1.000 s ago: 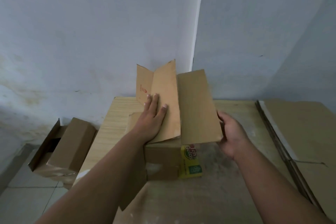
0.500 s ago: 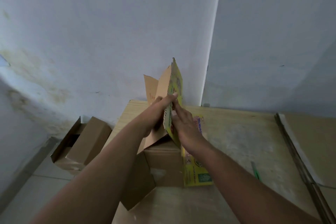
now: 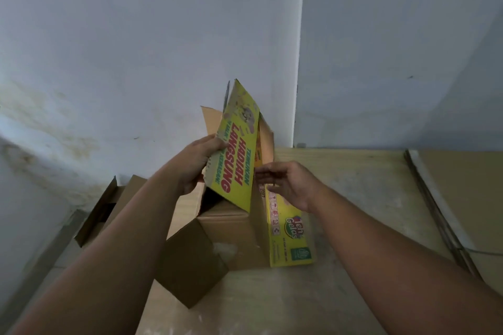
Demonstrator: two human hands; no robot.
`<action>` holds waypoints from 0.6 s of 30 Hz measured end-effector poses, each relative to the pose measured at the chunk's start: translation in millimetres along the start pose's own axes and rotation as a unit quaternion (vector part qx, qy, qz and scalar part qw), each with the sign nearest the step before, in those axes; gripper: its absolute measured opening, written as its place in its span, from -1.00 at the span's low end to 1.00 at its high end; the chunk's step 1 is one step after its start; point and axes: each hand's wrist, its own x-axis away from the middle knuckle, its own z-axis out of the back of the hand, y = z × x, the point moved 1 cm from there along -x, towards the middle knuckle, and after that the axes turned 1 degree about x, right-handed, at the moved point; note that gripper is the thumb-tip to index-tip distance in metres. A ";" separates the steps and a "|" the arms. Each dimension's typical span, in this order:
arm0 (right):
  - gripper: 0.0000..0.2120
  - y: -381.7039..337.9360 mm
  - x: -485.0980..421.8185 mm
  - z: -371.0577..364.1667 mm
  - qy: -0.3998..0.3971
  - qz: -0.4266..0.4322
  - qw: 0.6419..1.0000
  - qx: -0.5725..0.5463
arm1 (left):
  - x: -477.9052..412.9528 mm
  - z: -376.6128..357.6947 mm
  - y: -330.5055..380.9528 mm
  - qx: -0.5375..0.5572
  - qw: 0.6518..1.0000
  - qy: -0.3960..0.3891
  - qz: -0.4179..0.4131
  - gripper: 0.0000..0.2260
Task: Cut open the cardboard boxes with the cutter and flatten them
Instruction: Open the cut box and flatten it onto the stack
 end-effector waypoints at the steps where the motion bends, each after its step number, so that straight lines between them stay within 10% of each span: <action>1: -0.78 -1.3 2.1 5.4 -0.002 0.018 1.000 0.015 | 0.5 -0.2 -0.8 0.004 1.000 0.002 -0.001 -0.78; 8: -0.84 -2.7 41.1 37.4 0.069 0.077 0.989 0.106 | -1.5 -5.7 1.1 0.023 1.000 0.017 -0.008 -0.77; 14: -0.91 31.6 107.4 6.7 0.299 0.234 0.897 0.225 | -11.9 -8.0 -0.3 0.072 0.997 0.030 -0.002 -0.80; 18: -0.95 54.7 119.9 -15.0 0.287 0.290 0.877 0.255 | -35.2 -19.1 -6.4 0.073 0.996 0.045 -0.027 -0.76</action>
